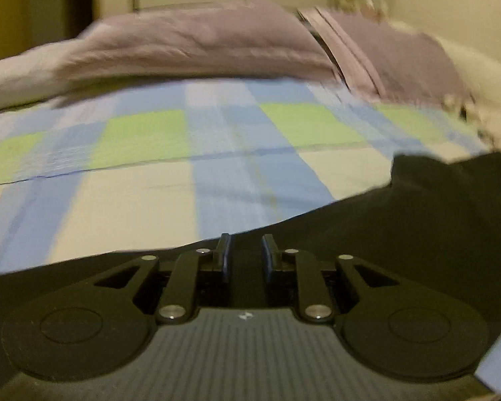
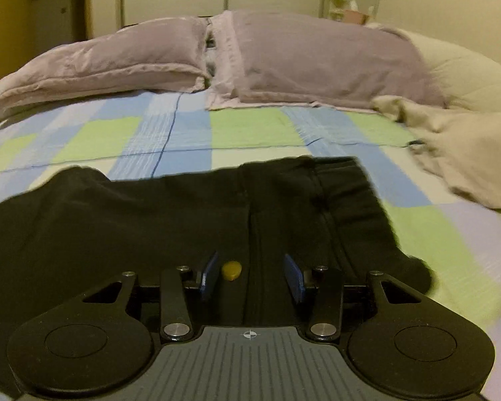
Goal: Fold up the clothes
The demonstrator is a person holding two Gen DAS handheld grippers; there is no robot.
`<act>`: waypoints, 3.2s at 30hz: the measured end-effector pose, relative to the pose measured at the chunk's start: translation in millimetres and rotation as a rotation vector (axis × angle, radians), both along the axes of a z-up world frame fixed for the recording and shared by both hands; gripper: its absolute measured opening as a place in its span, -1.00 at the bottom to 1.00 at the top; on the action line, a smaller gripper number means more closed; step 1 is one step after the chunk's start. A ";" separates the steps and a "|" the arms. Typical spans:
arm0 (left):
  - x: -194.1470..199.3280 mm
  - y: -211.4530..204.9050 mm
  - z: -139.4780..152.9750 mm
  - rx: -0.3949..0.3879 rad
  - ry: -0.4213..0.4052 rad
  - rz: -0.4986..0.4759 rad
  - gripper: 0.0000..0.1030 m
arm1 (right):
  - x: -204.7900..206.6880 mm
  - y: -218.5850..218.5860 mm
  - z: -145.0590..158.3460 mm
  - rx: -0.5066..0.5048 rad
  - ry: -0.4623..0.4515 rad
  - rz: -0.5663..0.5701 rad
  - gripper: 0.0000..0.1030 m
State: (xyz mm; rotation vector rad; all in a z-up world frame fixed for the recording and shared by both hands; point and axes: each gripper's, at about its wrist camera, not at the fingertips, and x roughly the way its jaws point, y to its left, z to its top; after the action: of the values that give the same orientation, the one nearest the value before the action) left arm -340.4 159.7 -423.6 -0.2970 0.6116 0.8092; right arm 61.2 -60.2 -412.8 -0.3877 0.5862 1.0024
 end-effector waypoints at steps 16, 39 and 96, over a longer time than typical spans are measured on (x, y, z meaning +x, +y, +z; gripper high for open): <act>-139.4 -48.0 -21.6 -0.014 0.037 0.299 -0.67 | -117.5 -37.1 1.4 0.043 0.008 0.063 -0.10; -185.7 -154.1 45.0 -0.103 0.080 0.419 -0.32 | -248.0 -70.8 32.9 -0.031 0.205 0.013 -0.10; -293.7 -47.9 -42.0 -0.603 -0.910 0.687 -0.33 | -173.4 -94.8 2.0 0.283 0.655 -0.116 -0.10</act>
State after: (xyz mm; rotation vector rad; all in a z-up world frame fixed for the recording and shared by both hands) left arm -634.1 111.8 -465.6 -1.3929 -0.1589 1.0058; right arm -112.1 -154.9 -410.8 0.2408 1.0234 1.0797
